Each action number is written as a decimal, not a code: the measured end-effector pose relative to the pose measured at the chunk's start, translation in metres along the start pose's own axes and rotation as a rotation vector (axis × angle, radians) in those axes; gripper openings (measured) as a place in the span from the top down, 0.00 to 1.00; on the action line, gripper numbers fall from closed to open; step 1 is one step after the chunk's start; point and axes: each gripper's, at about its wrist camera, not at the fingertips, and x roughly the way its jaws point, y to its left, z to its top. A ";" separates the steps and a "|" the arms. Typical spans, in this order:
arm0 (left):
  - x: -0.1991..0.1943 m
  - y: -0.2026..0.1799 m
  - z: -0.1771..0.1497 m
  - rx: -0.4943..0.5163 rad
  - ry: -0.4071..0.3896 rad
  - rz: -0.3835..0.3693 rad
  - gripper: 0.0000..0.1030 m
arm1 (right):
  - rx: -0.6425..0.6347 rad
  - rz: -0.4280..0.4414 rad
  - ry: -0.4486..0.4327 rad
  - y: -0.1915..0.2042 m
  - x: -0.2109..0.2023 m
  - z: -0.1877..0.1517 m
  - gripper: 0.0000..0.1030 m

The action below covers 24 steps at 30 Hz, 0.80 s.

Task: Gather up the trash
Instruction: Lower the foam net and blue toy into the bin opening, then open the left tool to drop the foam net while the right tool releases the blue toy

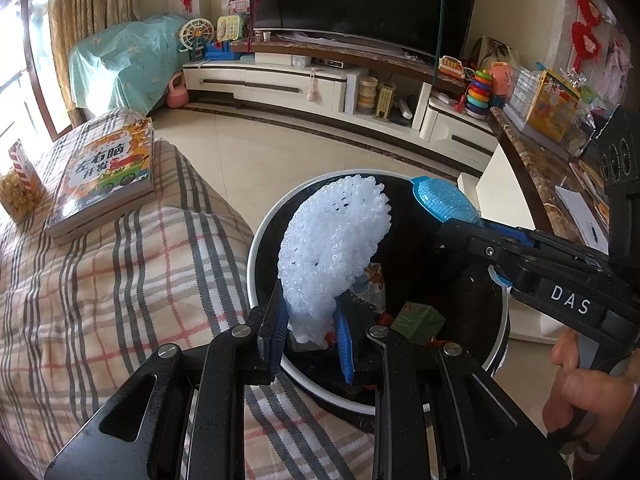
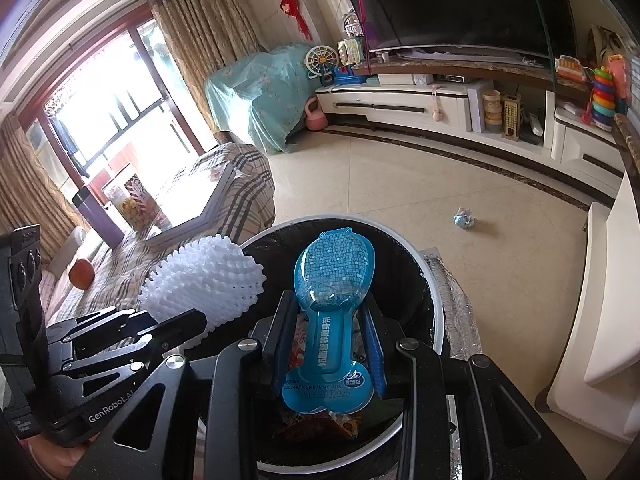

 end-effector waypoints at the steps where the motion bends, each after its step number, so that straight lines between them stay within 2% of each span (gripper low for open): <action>1: 0.000 0.000 0.000 0.001 0.000 0.002 0.80 | 0.001 0.000 0.000 0.000 0.000 0.000 0.69; 24: 0.004 0.000 -0.001 0.012 0.007 0.009 0.79 | -0.006 0.003 0.015 0.004 0.004 0.003 0.69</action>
